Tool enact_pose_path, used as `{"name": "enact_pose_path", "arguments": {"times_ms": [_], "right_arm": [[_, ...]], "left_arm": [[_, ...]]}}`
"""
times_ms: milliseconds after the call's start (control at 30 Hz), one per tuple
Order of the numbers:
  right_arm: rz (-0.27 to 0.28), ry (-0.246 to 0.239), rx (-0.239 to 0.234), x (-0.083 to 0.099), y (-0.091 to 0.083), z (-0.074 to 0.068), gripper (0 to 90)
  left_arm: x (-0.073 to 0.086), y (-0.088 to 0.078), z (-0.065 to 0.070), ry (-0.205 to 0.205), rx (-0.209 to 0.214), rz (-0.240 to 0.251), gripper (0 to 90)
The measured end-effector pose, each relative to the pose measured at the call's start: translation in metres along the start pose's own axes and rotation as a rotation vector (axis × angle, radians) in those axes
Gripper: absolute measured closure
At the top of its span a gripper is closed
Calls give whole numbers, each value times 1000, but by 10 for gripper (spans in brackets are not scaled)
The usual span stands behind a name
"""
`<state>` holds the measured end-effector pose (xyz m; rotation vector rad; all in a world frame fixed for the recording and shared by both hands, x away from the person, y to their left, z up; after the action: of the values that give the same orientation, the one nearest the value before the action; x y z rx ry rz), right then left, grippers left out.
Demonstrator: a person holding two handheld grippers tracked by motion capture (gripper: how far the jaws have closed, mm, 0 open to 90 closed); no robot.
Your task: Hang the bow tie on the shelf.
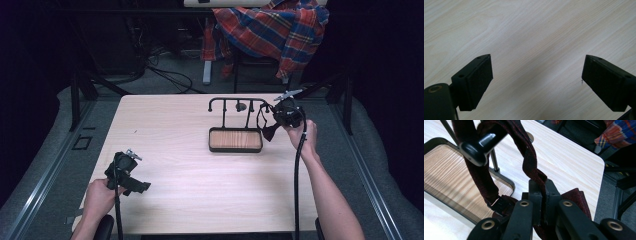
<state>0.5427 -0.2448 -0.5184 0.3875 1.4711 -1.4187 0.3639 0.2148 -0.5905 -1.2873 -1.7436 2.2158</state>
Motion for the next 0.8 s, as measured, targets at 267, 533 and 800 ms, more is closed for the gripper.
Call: {"name": "enact_pose_path", "arguments": {"times_ms": [267,533,800], "right_arm": [[-31,9,-24,10,5,-3,861],[-64,29,-52,17,9,-6,857],[-80,30,-83,21,8,-11,824]], "left_arm": [[0,0,0,0,5,5,101],[-1,0,2,3,8,3,101],[-1,0,3,7,14,6,101]]}}
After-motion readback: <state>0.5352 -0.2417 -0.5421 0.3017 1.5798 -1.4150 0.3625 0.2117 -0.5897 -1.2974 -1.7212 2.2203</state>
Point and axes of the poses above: each handheld gripper's, and its own axes: y roughly forward along the jaws, x roughly out of its underside, z roughly to its right, the point moved 10 cm from there along y, roughly forward along the jaws, and after that the axes turned 13 degrees about z, right-handed, at the moved point
